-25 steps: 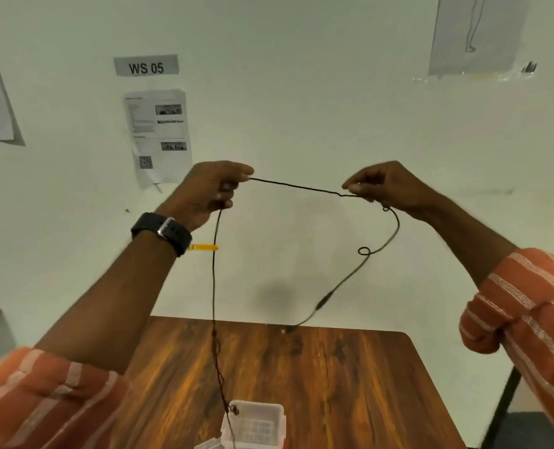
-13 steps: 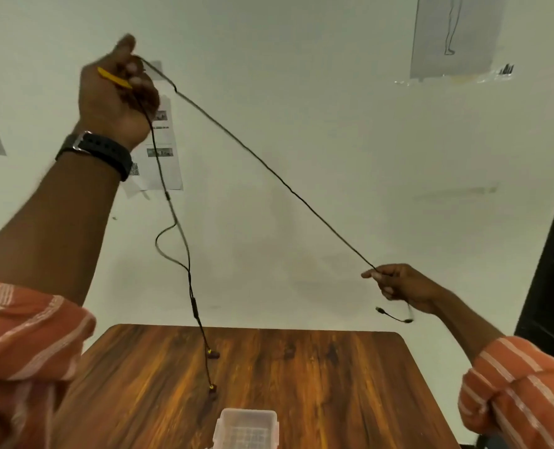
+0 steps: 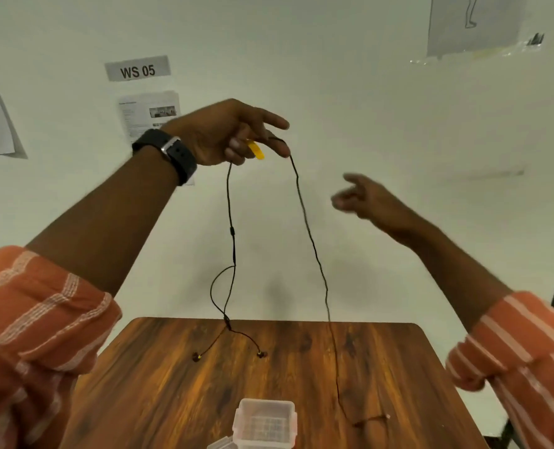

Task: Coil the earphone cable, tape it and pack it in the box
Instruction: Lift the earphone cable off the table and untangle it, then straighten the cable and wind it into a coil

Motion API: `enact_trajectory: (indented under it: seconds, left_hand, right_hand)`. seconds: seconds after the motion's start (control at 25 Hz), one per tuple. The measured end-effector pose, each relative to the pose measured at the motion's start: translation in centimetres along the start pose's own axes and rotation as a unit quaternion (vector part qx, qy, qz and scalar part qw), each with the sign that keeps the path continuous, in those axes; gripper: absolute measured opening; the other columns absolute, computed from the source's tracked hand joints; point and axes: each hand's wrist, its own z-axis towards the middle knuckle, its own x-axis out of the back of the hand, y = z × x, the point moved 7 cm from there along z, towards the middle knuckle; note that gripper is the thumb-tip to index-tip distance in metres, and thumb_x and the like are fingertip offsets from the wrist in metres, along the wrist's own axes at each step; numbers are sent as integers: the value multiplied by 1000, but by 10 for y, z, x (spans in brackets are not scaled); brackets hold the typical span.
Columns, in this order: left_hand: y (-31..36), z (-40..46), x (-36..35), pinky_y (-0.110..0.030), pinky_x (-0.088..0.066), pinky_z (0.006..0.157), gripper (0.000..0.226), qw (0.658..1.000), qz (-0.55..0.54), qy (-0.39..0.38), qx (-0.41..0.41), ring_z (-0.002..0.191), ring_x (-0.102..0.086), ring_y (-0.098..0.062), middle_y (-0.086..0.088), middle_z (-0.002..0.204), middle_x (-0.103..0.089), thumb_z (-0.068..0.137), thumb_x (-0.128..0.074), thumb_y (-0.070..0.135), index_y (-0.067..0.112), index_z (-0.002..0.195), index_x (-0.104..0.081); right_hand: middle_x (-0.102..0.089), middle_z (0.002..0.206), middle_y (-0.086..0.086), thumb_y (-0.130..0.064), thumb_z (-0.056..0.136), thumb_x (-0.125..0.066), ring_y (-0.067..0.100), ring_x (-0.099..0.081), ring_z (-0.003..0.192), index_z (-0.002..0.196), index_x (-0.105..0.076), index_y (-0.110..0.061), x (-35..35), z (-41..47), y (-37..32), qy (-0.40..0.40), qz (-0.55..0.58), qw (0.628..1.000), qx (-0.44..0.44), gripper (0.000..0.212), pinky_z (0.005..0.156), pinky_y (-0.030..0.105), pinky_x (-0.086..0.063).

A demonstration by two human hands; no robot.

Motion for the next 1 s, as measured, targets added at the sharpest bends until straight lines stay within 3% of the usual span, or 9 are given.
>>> enact_trajectory:
  seconds: [0.08, 0.12, 0.2, 0.32, 0.44, 0.56, 0.68, 0.76, 1.0]
  left_hand:
    - [-5, 7, -22, -23, -13, 47, 44, 999, 11, -33, -16, 36, -32, -5, -6, 84, -75, 86, -43, 9, 5, 129, -51]
    - [-8, 9, -26, -23, -12, 48, 38, 999, 17, -36, -25, 37, -33, -5, -1, 73, -73, 86, -44, 12, 6, 123, -52]
    - [-25, 10, -21, -23, -12, 49, 30, 999, 28, -16, -20, 40, -30, -6, 3, 72, -67, 86, -51, 19, 10, 115, -56]
    - [-74, -6, 3, -15, -20, 40, 17, 999, 17, 21, 17, 39, -29, -5, -4, 78, -64, 92, -54, 15, 9, 106, -62]
    - [-126, -36, 7, -16, -42, 47, 16, 1000, 5, 26, 6, 43, -45, -8, -7, 66, -56, 90, -60, 16, 4, 97, -67]
    - [-170, -60, 8, -25, -56, 68, 34, 999, -13, 35, -7, 53, -60, -17, -8, 57, -50, 71, -80, 32, 5, 89, -70]
    - [-209, -79, 13, -28, -53, 58, 27, 998, -41, 38, 30, 41, -45, -12, 1, 51, -47, 74, -76, 29, 6, 87, -72]
    - [-230, -93, 20, -29, -52, 62, 33, 997, -38, 48, 45, 41, -44, -15, 2, 47, -41, 70, -78, 35, 6, 81, -71]
    - [-280, -143, 65, -41, -48, 75, 44, 993, -38, 101, 57, 49, -45, -19, -1, 54, -36, 72, -77, 53, 11, 71, -65]
  right_hand:
    - [-73, 109, 0, -41, 89, -64, 10, -69, 99, 124, -43, -23, -30, 16, -88, -68, 101, 991, 55, 44, 88, 33, -45]
    - [-71, 91, -1, -43, 90, -63, 11, -69, 83, 112, -50, -22, -41, 20, -111, -109, 94, 987, 66, 33, 80, 33, -46]
    - [-44, 63, -2, -36, 93, -61, 11, -40, 52, 100, -65, -7, -42, 28, -115, -157, 34, 986, 49, 30, 53, 25, -34]
    - [-27, 58, -6, -34, 89, -63, 6, -19, 46, 83, -66, -9, -6, 33, -77, -140, 46, 989, 0, 26, 42, 21, -11]
    - [-26, 65, -1, -27, 92, -62, 4, -21, 42, 63, -54, -20, 39, 37, -33, -54, 80, 995, -35, 31, 37, 17, -13]
    - [-26, 66, -4, -28, 94, -59, 3, -21, 38, 71, -52, -19, 61, 41, 4, 29, 161, 984, -77, 26, 31, 15, -15]
    - [-23, 63, -5, -22, 95, -54, 4, -19, 34, 76, -55, -19, 73, 47, 30, 120, 201, 966, -113, 19, 29, 15, -15]
    - [-23, 60, -6, -21, 95, -53, 5, -18, 32, 76, -55, -20, 80, 49, 46, 158, 229, 951, -134, 19, 29, 15, -14]
    - [-25, 43, -11, -32, 97, -56, 3, -19, 29, 76, -52, -18, 102, 42, 74, 130, 184, 958, -178, 25, 26, 15, -14]
